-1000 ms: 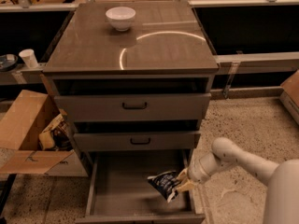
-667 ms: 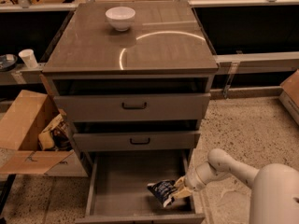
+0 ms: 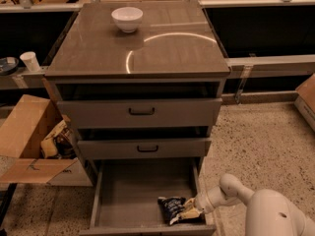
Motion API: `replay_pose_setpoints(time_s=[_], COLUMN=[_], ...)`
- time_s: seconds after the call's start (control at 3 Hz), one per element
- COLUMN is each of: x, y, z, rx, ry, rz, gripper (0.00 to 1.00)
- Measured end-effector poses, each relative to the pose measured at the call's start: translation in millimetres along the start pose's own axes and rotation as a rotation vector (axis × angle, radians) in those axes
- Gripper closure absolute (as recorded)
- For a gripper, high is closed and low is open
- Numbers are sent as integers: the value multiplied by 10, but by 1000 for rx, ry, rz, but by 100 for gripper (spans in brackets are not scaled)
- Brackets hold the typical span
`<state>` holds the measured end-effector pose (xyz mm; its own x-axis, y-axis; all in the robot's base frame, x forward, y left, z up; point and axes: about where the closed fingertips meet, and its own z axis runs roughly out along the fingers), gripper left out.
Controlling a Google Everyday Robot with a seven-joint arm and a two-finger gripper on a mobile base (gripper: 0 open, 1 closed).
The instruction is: Place blue chip bag into bottom drawer
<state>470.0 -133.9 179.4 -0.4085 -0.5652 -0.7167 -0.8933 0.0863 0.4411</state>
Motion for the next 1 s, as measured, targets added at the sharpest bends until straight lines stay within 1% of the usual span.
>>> replay_pose_setpoints(time_s=[0.33,0.67,1.0], x=[45,-234,-504], y=[-110,-211,-219], z=[-17,-328,-590], rx=[23,90,128], ry=[-32,-87,-133], rz=[6,-47,-104], gripper=[35,4,0])
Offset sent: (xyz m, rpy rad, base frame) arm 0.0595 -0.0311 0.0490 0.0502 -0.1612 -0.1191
